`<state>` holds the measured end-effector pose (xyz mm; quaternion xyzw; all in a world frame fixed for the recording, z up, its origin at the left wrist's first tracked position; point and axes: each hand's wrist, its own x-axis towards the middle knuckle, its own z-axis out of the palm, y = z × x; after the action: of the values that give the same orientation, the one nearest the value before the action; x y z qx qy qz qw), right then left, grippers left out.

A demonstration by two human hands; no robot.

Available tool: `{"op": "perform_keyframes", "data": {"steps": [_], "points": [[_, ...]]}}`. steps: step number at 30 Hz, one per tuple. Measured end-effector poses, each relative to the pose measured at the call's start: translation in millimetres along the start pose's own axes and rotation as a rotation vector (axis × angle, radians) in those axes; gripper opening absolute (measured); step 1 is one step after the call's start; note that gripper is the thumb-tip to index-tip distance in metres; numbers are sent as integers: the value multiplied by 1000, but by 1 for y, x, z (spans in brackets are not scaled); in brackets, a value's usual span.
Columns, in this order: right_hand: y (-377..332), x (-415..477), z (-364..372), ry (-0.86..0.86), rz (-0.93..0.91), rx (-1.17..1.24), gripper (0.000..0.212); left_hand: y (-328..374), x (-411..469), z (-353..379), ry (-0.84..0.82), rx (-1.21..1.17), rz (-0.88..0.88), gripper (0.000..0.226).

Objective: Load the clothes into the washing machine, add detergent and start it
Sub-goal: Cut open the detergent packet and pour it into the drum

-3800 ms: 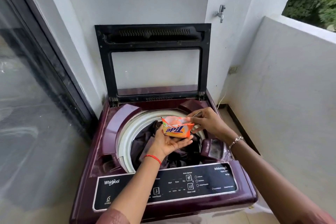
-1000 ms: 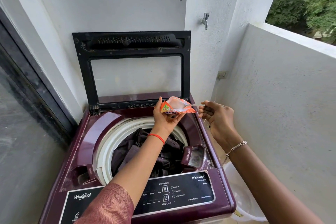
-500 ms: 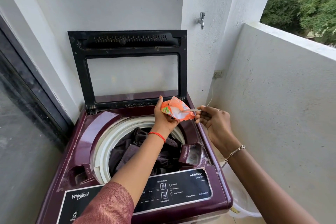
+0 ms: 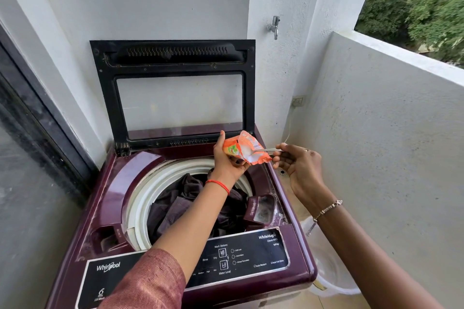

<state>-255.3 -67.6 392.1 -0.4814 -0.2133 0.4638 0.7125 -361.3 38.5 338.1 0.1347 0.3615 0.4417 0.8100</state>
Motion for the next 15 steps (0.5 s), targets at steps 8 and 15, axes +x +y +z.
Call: {"op": "perform_keyframes", "data": {"steps": [8, 15], "points": [[5, -7, -8, -7, 33, 17, 17, -1, -7, 2, -79, -28, -5, 55], [-1, -8, -17, 16, -6, 102, 18, -2, 6, -7, -19, -25, 18, 58]]}}
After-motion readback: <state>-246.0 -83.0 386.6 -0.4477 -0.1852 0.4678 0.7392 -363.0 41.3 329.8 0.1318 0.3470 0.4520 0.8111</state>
